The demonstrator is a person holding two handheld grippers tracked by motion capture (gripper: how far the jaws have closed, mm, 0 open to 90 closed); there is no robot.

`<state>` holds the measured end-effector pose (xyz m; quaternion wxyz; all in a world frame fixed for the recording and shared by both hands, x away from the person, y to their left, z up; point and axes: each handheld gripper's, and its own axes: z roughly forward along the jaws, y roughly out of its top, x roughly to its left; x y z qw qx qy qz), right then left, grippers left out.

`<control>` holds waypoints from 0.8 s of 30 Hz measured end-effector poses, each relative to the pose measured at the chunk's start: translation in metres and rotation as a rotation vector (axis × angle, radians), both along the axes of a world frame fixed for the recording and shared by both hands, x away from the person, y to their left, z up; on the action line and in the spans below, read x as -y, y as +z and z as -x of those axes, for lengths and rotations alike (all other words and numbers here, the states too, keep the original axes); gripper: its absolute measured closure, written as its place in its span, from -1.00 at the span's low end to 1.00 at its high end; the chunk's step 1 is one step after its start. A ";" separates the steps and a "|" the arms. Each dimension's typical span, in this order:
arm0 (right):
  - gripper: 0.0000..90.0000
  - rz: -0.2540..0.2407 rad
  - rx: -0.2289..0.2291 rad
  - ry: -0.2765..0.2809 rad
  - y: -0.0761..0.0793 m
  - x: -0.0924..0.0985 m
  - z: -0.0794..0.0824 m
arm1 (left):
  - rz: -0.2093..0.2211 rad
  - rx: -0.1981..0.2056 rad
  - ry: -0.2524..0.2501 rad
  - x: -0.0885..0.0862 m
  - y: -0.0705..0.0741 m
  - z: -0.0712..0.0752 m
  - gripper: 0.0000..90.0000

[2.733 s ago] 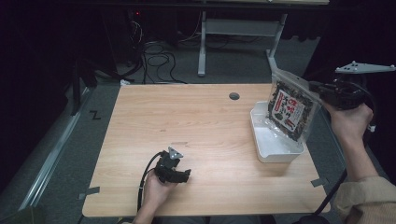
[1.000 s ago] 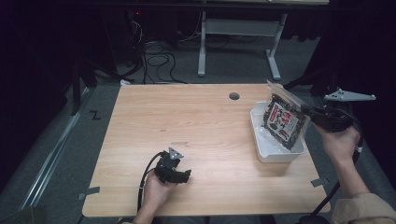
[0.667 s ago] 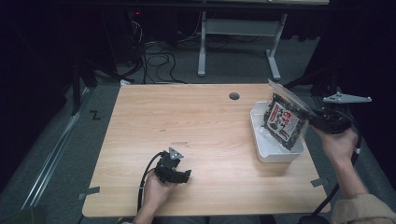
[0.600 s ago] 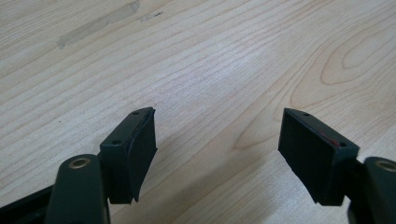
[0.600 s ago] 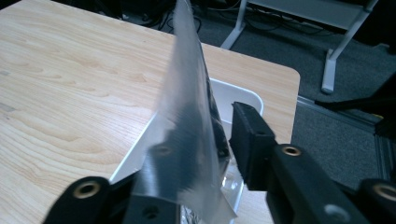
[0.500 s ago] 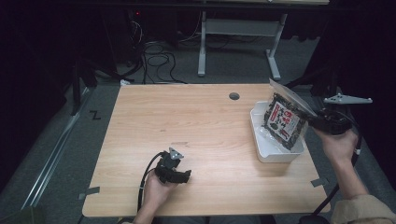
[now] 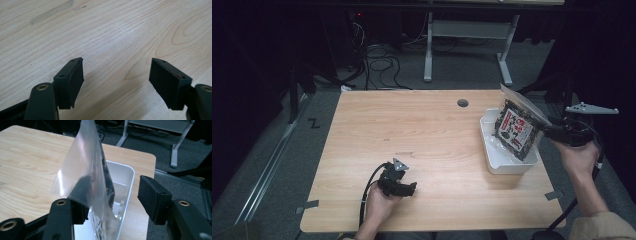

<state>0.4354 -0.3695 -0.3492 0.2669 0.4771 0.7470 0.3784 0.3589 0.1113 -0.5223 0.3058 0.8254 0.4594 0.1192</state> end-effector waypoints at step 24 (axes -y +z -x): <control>-0.07 -0.026 0.067 0.029 -0.012 0.003 0.039 | -0.002 0.003 -0.001 0.000 0.000 0.000 -0.37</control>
